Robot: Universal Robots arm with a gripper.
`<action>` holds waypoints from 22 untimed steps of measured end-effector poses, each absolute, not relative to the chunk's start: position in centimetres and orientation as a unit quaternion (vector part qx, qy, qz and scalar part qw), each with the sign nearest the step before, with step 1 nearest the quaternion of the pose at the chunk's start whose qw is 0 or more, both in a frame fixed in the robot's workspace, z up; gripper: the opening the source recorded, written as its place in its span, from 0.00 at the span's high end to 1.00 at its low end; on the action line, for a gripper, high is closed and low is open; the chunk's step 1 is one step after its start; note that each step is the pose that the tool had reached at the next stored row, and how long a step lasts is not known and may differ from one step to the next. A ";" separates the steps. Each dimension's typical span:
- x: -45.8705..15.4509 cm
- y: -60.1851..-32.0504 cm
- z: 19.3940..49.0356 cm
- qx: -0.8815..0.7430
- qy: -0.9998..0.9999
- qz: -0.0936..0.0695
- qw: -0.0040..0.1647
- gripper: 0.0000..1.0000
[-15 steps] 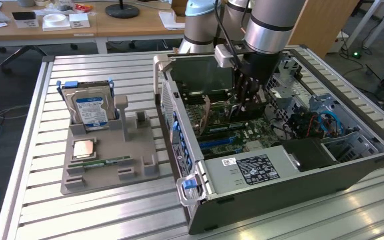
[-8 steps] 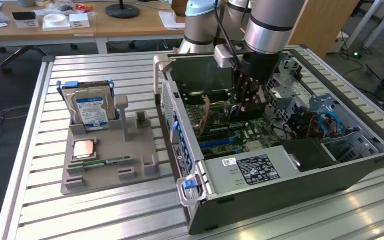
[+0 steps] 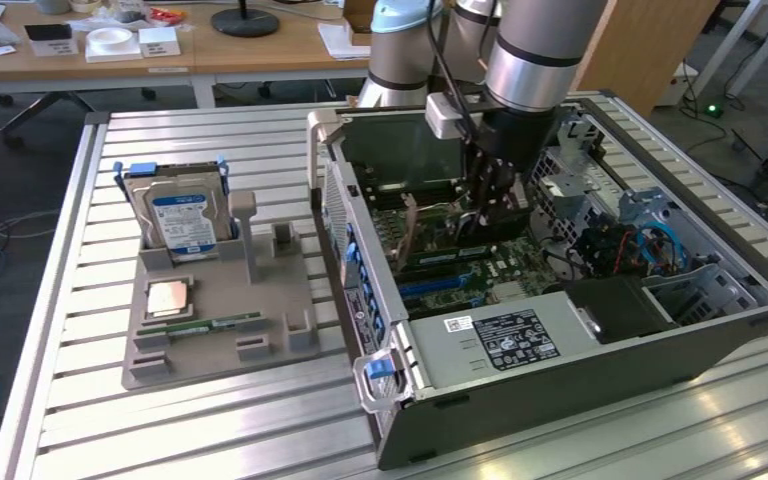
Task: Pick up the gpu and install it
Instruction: 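Insert the gpu into the slot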
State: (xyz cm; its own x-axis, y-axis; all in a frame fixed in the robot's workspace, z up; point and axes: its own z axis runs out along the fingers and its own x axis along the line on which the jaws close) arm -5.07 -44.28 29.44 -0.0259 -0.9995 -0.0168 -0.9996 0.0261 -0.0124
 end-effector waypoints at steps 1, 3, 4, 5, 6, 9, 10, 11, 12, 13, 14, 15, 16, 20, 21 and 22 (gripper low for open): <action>-5.1 -44.3 29.4 -0.698 0.716 0.001 0.010 0.74; -5.2 -44.3 29.3 -0.698 0.716 0.001 0.010 0.74; -5.2 -44.3 29.2 -0.698 0.716 0.001 0.010 0.74; -5.3 -44.3 29.2 -0.698 0.716 0.001 0.010 0.74; -5.3 -44.4 29.2 -0.698 0.716 0.001 0.010 0.74; -5.4 -44.6 29.1 -0.698 0.716 0.001 0.010 0.74; -5.4 -44.7 29.1 -0.698 0.716 0.001 0.010 0.74; -5.4 -44.7 29.1 -0.698 0.716 0.001 0.010 0.74; -5.4 -44.8 29.1 -0.698 0.716 0.001 0.010 0.74; -5.4 -44.9 29.1 -0.698 0.716 0.001 0.010 0.74; -5.4 -45.0 29.0 -0.698 0.716 0.001 0.010 0.74; -5.5 -45.0 28.9 -0.698 0.716 0.001 0.011 0.74; -5.5 -45.0 28.8 -0.698 0.716 0.001 0.010 0.74; -5.7 -45.0 28.3 -0.698 0.716 0.001 0.010 0.74; -5.8 -45.0 28.2 -0.698 0.716 0.001 0.010 0.74; -5.8 -45.0 28.1 -0.698 0.716 0.001 0.010 0.74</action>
